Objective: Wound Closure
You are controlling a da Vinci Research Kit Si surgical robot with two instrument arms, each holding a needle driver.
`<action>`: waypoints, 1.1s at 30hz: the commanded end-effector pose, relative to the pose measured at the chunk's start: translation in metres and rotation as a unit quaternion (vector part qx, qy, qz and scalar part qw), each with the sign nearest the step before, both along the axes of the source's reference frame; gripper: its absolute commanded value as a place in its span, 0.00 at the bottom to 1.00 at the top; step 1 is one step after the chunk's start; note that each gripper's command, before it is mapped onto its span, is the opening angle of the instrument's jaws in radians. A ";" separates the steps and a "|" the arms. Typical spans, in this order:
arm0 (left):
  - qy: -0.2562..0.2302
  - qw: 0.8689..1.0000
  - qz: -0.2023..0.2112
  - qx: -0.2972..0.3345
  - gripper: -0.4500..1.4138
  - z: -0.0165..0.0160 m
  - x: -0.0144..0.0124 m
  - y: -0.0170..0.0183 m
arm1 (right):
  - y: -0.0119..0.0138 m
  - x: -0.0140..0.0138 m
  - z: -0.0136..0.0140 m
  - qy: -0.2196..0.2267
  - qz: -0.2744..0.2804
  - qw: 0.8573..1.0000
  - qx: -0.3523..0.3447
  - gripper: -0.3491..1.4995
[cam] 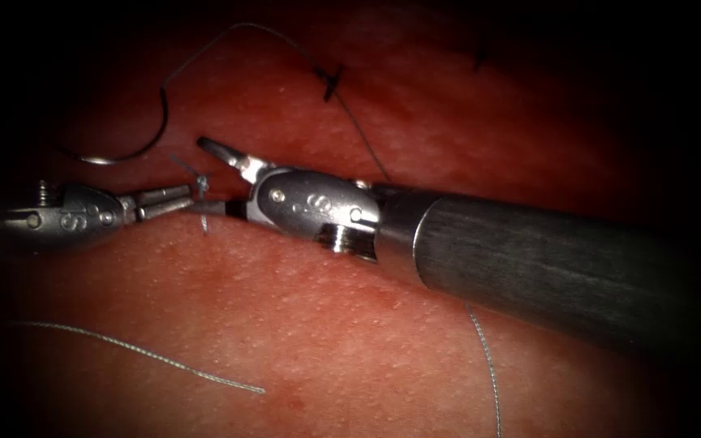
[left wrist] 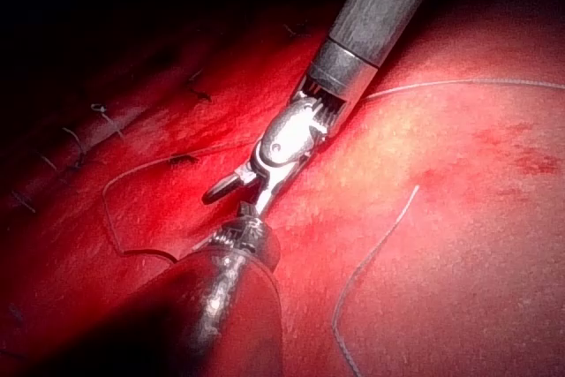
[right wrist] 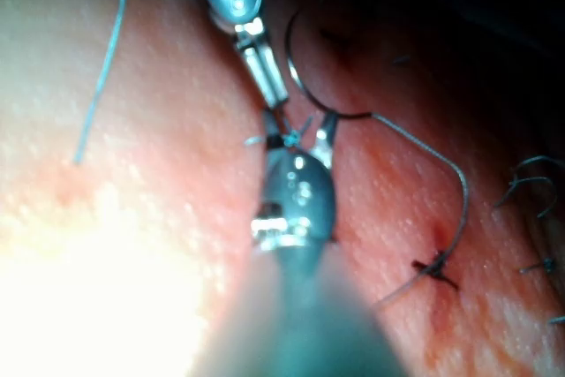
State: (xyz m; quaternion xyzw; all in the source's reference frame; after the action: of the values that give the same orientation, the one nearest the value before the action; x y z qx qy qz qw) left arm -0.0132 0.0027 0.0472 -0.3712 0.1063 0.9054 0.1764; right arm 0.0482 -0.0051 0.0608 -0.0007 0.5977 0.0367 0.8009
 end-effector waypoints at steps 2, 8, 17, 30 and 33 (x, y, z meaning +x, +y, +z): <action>-0.001 1.000 0.000 0.000 0.00 0.0004 -0.0006 0.0005 | 0.0005 0.0013 0.0007 0.004 -0.004 1.000 -0.011 0.77; -0.017 1.000 -0.002 0.011 0.00 0.0004 -0.0007 0.0007 | 0.0007 0.0026 0.0010 0.006 -0.007 0.999 -0.036 0.77; -0.052 0.998 -0.006 0.035 0.00 0.0010 -0.0005 0.0015 | 0.0009 0.0046 0.0007 0.026 -0.001 0.996 -0.080 0.76; -0.070 0.997 -0.006 0.042 0.00 0.0013 -0.0003 0.0013 | 0.0010 0.0073 0.0013 0.034 0.001 0.995 -0.097 0.75; -0.071 0.997 -0.005 0.042 0.00 0.0010 -0.0002 0.0010 | 0.0006 0.0076 0.0016 0.033 0.001 0.995 -0.099 0.73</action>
State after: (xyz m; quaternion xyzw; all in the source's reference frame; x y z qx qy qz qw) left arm -0.0128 0.0033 0.0478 -0.4257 0.0558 0.8797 0.2042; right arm 0.0549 -0.0051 0.0623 -0.0797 0.6237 -0.0214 0.7773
